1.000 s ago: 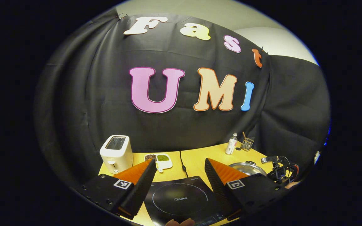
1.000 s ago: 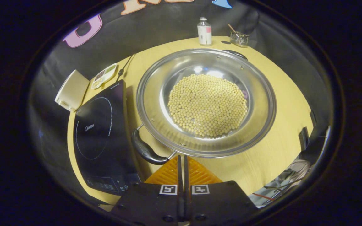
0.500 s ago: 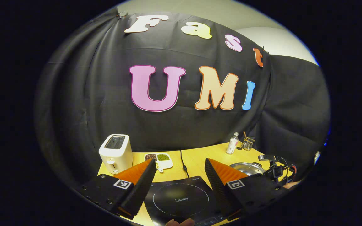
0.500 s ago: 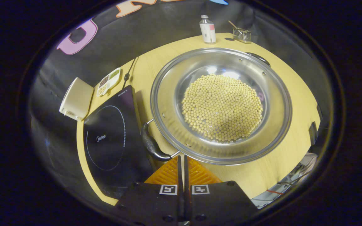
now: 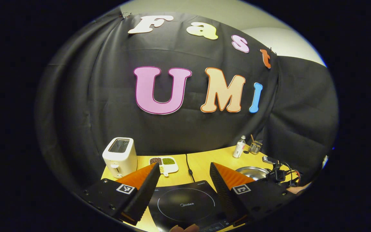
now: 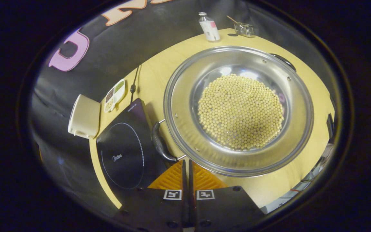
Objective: First push the handle of the pot to place it horizontally, then grasp the pot with both hands and set it on the induction cooktop.
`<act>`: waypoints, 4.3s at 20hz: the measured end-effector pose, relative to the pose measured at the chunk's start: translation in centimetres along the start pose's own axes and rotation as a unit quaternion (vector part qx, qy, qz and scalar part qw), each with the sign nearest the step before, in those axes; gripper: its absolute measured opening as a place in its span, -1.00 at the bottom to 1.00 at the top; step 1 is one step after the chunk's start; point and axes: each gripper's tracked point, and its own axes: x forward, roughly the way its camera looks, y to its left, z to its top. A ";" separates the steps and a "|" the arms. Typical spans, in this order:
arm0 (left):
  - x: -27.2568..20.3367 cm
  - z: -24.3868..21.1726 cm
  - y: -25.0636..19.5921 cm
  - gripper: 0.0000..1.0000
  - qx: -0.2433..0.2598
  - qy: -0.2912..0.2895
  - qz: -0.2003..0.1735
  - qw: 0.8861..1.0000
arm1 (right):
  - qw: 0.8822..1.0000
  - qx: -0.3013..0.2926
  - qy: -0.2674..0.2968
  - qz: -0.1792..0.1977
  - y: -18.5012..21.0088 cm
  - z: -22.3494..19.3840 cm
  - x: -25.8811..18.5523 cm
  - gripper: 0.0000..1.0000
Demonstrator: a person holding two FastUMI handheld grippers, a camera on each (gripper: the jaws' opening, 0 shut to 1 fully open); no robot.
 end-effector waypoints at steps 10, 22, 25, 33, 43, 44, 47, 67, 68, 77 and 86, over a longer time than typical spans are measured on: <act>-0.1 -0.8 -2.2 0.89 -0.015 0.015 0.002 1.000 | 0.999 -0.020 -0.013 0.040 -0.4 0.6 -2.0 -1.00; 2.0 -6.0 -11.2 0.90 -0.043 0.097 -0.012 0.994 | 0.991 -0.082 -0.091 0.056 -9.0 8.2 -6.5 -0.84; 2.9 -7.6 -13.0 0.91 -0.058 0.127 0.005 0.990 | 0.986 -0.116 -0.099 0.060 -11.5 11.0 -6.9 -0.75; 4.7 -10.9 -16.6 0.88 -0.049 0.181 0.061 0.980 | 0.967 -0.215 -0.129 0.051 -17.2 17.8 -6.9 0.19; 7.4 -17.2 -19.3 0.85 -0.041 0.257 0.053 0.964 | 0.966 -0.221 -0.133 0.025 -21.5 21.9 -4.0 0.74; 7.7 -18.1 -19.2 0.85 -0.046 0.268 0.054 0.961 | 0.966 -0.222 -0.129 0.023 -21.7 22.1 -3.5 0.74; 8.6 -20.7 -18.9 0.86 -0.069 0.300 0.061 0.950 | 0.966 -0.229 -0.115 0.018 -21.9 21.9 -2.2 0.60; 12.7 -28.3 -16.1 0.39 -0.027 0.389 0.084 0.917 | 0.979 -0.203 -0.029 -0.013 -23.2 20.0 3.7 0.41; 12.7 -28.3 -16.2 0.36 -0.036 0.386 0.087 0.918 | 0.982 -0.186 -0.024 -0.007 -23.2 20.1 3.9 0.36; 10.5 -28.8 -17.1 0.22 -0.098 0.399 0.087 0.907 | 0.987 -0.156 -0.019 0.001 -23.4 19.3 2.2 0.04; 4.2 -26.3 -17.0 0.14 -0.103 0.368 0.105 0.918 | 0.982 -0.181 -0.034 0.032 -22.2 16.4 -2.3 0.04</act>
